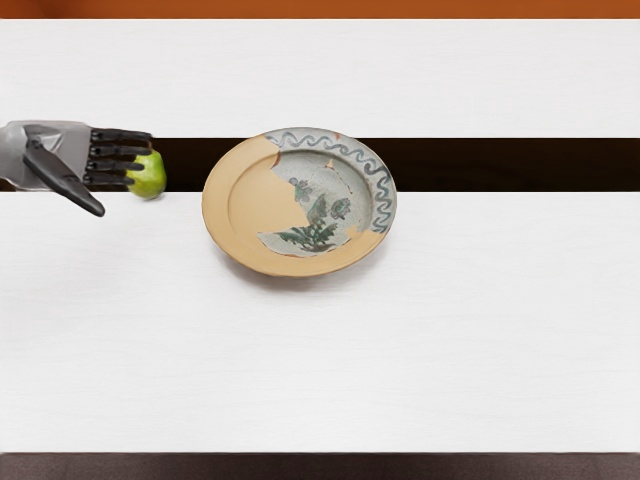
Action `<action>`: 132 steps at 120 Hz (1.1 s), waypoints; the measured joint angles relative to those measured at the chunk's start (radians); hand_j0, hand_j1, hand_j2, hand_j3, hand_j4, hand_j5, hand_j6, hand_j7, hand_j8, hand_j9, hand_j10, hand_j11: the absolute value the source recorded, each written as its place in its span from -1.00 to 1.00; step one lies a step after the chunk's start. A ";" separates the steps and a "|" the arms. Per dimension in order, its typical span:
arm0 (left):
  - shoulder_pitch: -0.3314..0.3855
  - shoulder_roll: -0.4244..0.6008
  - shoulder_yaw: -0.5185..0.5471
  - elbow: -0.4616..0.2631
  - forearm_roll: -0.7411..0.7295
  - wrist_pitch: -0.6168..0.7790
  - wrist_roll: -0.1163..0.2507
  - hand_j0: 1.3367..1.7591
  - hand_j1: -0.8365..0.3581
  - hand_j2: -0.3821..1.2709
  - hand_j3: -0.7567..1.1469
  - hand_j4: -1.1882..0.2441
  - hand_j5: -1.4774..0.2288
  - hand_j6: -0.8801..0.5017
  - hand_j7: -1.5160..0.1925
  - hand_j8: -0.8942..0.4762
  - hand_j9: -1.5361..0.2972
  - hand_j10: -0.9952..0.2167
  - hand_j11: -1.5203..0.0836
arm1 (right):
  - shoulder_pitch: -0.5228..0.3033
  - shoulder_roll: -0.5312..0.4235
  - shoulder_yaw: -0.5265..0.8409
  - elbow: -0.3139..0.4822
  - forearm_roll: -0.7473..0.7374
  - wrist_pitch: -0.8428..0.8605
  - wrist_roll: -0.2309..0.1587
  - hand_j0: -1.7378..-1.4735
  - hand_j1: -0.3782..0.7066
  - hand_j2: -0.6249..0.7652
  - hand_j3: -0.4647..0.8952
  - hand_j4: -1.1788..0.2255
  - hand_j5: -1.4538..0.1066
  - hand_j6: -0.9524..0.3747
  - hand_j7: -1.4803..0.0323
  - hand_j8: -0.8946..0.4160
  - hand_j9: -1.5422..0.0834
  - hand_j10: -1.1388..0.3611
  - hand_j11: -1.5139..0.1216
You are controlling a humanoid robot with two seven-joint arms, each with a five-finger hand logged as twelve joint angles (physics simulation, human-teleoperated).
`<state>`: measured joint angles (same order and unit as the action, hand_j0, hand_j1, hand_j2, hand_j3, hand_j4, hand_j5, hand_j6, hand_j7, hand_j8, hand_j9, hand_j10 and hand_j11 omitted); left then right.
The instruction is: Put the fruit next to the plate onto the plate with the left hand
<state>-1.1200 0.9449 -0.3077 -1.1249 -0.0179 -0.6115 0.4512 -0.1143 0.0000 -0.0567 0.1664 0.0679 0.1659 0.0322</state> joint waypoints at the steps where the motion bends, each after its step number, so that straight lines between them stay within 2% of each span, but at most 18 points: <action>1: -0.001 0.000 0.000 0.000 0.003 0.000 0.000 0.52 0.98 -0.54 -0.20 0.66 0.73 0.27 0.77 0.28 0.72 0.61 0.99 | 0.000 0.000 0.000 0.000 0.000 0.000 0.000 -0.40 -0.93 -0.10 -0.32 0.67 0.85 0.42 0.94 0.35 0.88 0.51 0.84; 11: -0.006 0.003 -0.001 0.001 0.026 0.000 0.008 0.52 0.98 -0.54 -0.20 0.66 0.73 0.27 0.77 0.29 0.71 0.62 0.96 | 0.000 0.000 0.002 -0.001 0.003 0.000 0.000 -0.40 -0.93 -0.10 -0.32 0.67 0.85 0.42 0.94 0.35 0.88 0.51 0.84; 24: -0.005 0.056 -0.001 0.005 0.066 0.000 0.017 0.52 0.98 -0.54 -0.20 0.66 0.73 0.27 0.77 0.30 0.69 0.63 0.93 | 0.000 0.000 0.002 -0.002 0.005 0.000 0.000 -0.40 -0.93 -0.10 -0.32 0.67 0.85 0.42 0.94 0.35 0.88 0.51 0.84; 36: -0.036 0.041 -0.002 0.006 0.138 0.000 0.021 0.52 0.98 -0.54 -0.20 0.66 0.73 0.27 0.77 0.30 0.69 0.63 0.92 | 0.001 0.000 0.003 -0.002 0.005 0.000 0.000 -0.40 -0.93 -0.10 -0.32 0.67 0.85 0.42 0.94 0.35 0.88 0.51 0.84; 44: -0.042 -0.020 -0.002 0.006 0.215 0.012 0.021 0.52 0.98 -0.54 -0.20 0.66 0.73 0.27 0.77 0.30 0.68 0.64 0.91 | 0.001 0.000 0.003 -0.002 0.006 0.000 0.000 -0.40 -0.93 -0.10 -0.32 0.67 0.85 0.42 0.94 0.35 0.88 0.51 0.84; 52: -0.043 -0.079 -0.001 0.007 0.315 0.100 0.021 0.52 0.98 -0.54 -0.20 0.66 0.73 0.27 0.77 0.30 0.68 0.64 0.91 | 0.000 0.000 0.003 -0.002 0.006 0.000 0.000 -0.40 -0.93 -0.10 -0.32 0.67 0.85 0.42 0.94 0.35 0.88 0.51 0.84; 70: -0.054 -0.089 0.009 0.008 0.455 0.346 0.016 0.52 0.98 -0.54 -0.20 0.65 0.73 0.26 0.77 0.29 0.67 0.63 0.89 | 0.001 0.000 0.003 -0.002 0.006 0.000 0.000 -0.40 -0.93 -0.10 -0.32 0.67 0.85 0.42 0.94 0.35 0.88 0.51 0.84; 81: -0.048 -0.144 0.011 0.010 0.525 0.490 0.011 0.52 0.97 -0.54 -0.20 0.65 0.72 0.26 0.76 0.29 0.67 0.63 0.89 | 0.000 0.000 0.003 -0.002 0.006 0.000 0.000 -0.40 -0.93 -0.10 -0.32 0.67 0.85 0.42 0.94 0.35 0.88 0.51 0.84; 91: -0.055 -0.240 0.032 0.058 0.562 0.576 0.007 0.52 0.96 -0.53 -0.20 0.64 0.71 0.25 0.76 0.28 0.66 0.62 0.88 | 0.001 0.000 0.003 -0.002 0.006 0.000 0.000 -0.40 -0.93 -0.10 -0.32 0.67 0.85 0.42 0.94 0.35 0.88 0.51 0.84; 98: -0.056 -0.285 0.067 0.102 0.574 0.636 -0.012 0.52 0.94 -0.53 -0.20 0.62 0.70 0.23 0.74 0.27 0.64 0.60 0.86 | 0.001 0.000 0.003 -0.002 0.006 0.000 0.000 -0.40 -0.93 -0.10 -0.32 0.67 0.85 0.42 0.94 0.35 0.88 0.51 0.84; 110: -0.053 -0.324 0.110 0.143 0.585 0.723 -0.031 0.52 0.90 -0.53 -0.20 0.59 0.67 0.21 0.71 0.24 0.61 0.57 0.83 | 0.001 0.000 0.003 -0.002 0.006 0.000 0.000 -0.40 -0.93 -0.10 -0.32 0.67 0.85 0.42 0.94 0.35 0.88 0.51 0.84; 132: -0.041 -0.376 0.153 0.200 0.590 0.824 -0.044 0.52 0.83 -0.52 -0.20 0.55 0.61 0.15 0.65 0.18 0.56 0.51 0.77 | 0.001 0.000 0.003 -0.002 0.006 0.000 0.000 -0.40 -0.93 -0.10 -0.32 0.67 0.85 0.42 0.94 0.35 0.88 0.51 0.84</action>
<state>-1.1613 0.5689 -0.1549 -0.9250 0.5721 0.2128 0.4067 -0.1137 0.0000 -0.0537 0.1641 0.0736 0.1657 0.0322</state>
